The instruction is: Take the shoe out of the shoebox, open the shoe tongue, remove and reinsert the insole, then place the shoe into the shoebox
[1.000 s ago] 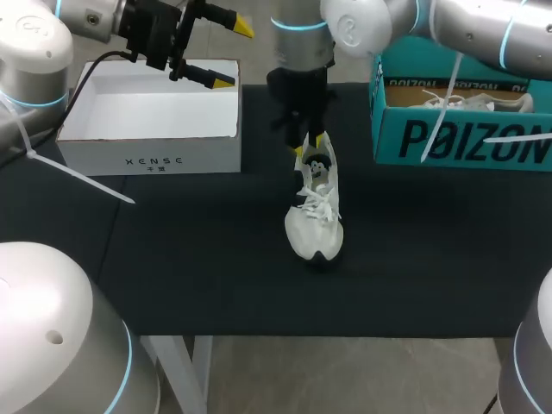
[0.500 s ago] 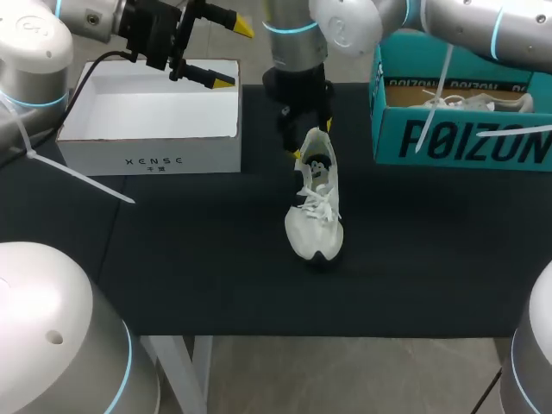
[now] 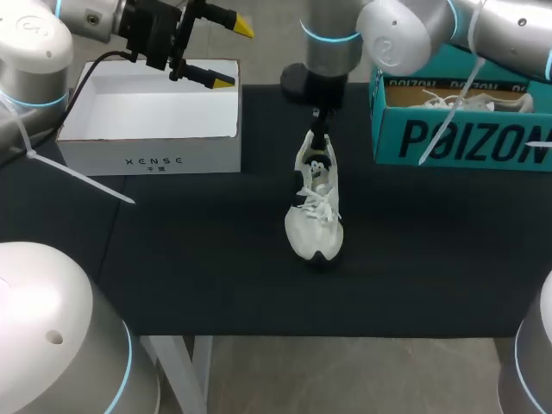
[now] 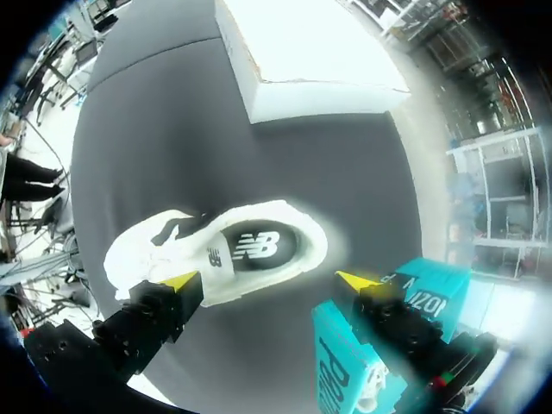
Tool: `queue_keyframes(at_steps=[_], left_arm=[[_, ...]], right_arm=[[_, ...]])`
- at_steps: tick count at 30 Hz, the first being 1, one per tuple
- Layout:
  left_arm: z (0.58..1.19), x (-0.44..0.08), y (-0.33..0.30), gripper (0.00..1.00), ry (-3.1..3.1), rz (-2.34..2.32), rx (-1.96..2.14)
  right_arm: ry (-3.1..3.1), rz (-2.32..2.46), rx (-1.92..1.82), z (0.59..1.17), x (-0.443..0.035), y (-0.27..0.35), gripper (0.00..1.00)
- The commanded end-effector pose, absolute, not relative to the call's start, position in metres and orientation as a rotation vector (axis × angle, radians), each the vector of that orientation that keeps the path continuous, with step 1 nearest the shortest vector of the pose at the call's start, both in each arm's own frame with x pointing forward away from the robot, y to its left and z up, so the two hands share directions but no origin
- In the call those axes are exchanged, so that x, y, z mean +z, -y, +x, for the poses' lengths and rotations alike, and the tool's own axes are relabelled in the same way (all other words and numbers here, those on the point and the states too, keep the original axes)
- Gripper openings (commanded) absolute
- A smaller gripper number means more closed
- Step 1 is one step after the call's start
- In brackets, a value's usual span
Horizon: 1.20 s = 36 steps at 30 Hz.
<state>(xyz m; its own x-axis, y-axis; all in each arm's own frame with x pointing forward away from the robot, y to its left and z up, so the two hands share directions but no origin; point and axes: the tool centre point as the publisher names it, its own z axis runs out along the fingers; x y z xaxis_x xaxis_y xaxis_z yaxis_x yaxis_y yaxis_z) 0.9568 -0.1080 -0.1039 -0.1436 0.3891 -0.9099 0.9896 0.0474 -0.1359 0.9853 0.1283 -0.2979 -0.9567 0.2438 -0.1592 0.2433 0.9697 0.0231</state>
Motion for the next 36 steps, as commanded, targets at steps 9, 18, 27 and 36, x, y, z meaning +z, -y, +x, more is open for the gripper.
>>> queue_keyframes(at_steps=[9, 18, 27, 36], left_arm=[[0.957, -0.103, 0.108, 1.00, -1.625, 1.419, -1.082], [0.957, -0.103, 0.108, 1.00, -1.625, 1.419, -1.082], [0.957, -0.103, 0.108, 1.00, -1.625, 1.419, -1.082], [0.957, -0.103, 0.108, 1.00, -1.625, 1.419, -1.082]], right_arm=[[-3.005, 0.314, -0.119, 1.021, -0.320, -0.128, 1.00], [-2.937, 0.270, -0.129, 1.031, -0.336, -0.126, 1.00], [-2.965, 0.274, -0.082, 1.042, -0.371, -0.117, 1.00], [-2.972, 0.258, -0.063, 1.049, -0.376, -0.121, 1.00]])
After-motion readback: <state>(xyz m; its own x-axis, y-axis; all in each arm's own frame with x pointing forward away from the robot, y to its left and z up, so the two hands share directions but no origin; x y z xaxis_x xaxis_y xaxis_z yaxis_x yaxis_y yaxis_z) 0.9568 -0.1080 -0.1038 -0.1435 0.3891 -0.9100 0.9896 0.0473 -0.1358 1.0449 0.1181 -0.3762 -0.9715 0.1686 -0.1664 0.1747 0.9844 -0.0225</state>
